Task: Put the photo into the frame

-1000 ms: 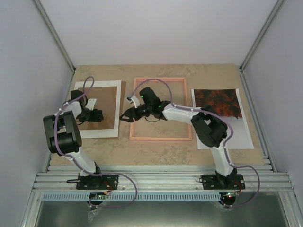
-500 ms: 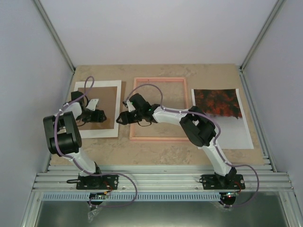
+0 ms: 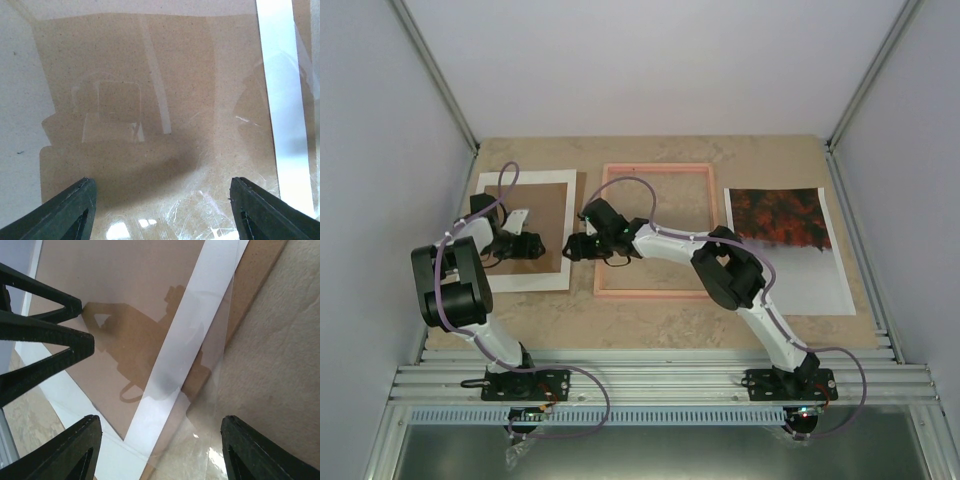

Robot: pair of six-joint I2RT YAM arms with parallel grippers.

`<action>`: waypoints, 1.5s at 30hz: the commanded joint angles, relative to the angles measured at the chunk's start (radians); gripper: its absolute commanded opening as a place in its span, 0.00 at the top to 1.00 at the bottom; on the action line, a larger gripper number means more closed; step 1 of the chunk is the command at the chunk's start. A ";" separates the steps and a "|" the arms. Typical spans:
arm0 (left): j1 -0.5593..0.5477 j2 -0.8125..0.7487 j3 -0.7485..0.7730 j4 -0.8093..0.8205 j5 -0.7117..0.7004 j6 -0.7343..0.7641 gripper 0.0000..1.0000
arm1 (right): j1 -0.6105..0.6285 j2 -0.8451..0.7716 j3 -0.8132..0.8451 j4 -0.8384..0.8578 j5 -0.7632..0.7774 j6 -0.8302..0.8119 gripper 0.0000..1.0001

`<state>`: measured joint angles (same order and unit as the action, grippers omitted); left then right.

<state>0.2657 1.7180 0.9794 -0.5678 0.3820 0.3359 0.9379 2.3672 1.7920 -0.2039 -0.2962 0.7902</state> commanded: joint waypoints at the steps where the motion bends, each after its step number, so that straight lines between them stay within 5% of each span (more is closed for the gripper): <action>1: -0.007 0.021 -0.039 -0.068 0.022 -0.017 0.25 | 0.006 0.067 0.042 -0.061 0.000 0.043 0.33; 9: -0.008 0.018 -0.044 -0.063 0.027 -0.023 0.25 | 0.006 0.093 0.107 -0.087 -0.057 0.102 0.23; 22: -0.008 0.030 -0.059 -0.042 0.035 -0.028 0.25 | -0.007 0.005 0.074 0.040 -0.141 0.098 0.74; 34: -0.007 0.037 -0.058 -0.038 0.042 -0.020 0.25 | -0.036 0.079 0.083 0.196 -0.248 0.163 0.72; 43: -0.006 0.038 -0.051 -0.041 0.041 -0.022 0.25 | -0.052 0.134 0.119 0.137 -0.209 0.216 0.66; 45: -0.007 0.032 -0.047 -0.047 0.039 -0.024 0.25 | -0.058 0.140 0.123 0.125 -0.204 0.222 0.77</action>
<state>0.2657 1.7126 0.9653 -0.5426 0.3851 0.3176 0.8940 2.4748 1.8797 -0.0479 -0.5205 0.9863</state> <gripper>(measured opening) 0.751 0.322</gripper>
